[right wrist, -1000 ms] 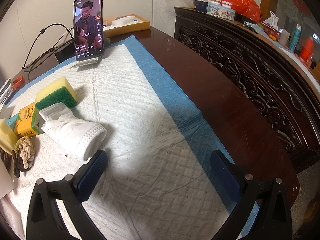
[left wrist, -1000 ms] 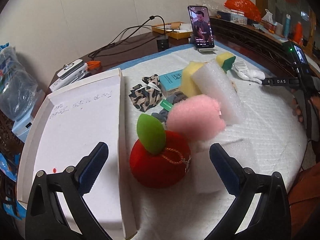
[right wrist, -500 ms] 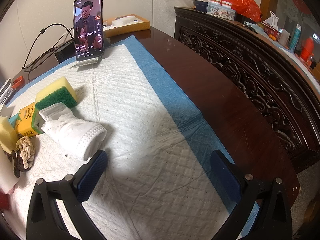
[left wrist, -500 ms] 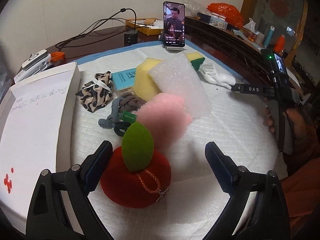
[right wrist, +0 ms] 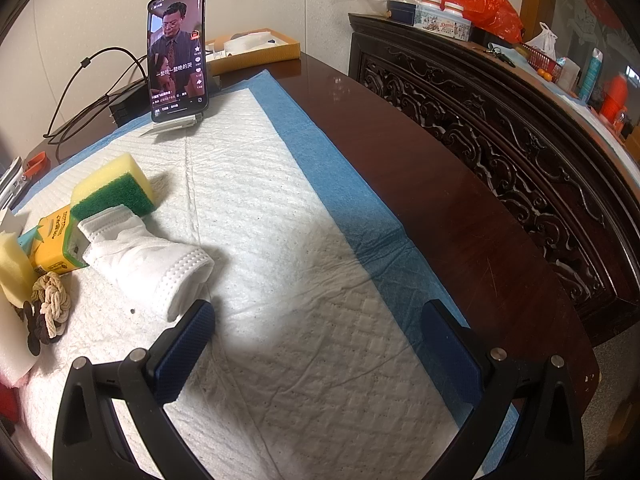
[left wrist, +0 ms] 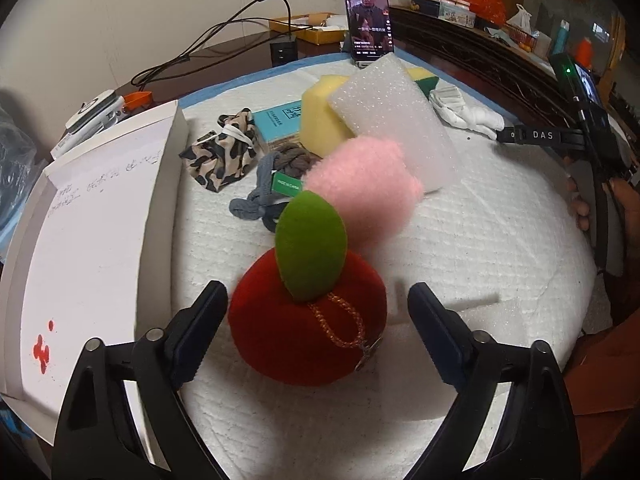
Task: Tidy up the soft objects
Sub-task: 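Close the left gripper on the red apple plush and lift it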
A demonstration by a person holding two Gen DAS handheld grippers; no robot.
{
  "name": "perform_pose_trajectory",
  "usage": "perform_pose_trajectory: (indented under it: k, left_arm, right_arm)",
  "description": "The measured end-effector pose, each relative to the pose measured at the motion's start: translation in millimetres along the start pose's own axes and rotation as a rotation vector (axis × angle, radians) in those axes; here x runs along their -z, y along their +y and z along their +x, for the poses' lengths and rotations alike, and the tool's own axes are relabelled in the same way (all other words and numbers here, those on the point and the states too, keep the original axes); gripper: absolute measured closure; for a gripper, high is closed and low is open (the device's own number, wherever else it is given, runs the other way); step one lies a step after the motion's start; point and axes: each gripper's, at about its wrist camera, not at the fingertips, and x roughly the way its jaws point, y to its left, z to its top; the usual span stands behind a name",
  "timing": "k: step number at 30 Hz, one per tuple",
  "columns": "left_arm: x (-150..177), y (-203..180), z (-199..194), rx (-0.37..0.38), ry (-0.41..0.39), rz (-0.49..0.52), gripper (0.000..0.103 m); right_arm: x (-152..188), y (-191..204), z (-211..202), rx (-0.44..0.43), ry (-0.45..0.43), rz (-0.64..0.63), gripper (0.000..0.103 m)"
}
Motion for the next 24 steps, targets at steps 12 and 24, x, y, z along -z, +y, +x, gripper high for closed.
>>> perform_pose_trajectory:
  k: [12,24]
  left_arm:
    - [2.9,11.7,-17.1,0.02,-0.095,-0.08,0.034]
    - [-0.7,19.4,-54.2,0.013,-0.225,-0.144,0.034]
  right_arm:
    - [-16.5,25.7,-30.6,-0.344,-0.102,-0.218,0.0]
    - [-11.1,82.6,0.9,-0.339,0.04,-0.472,0.055]
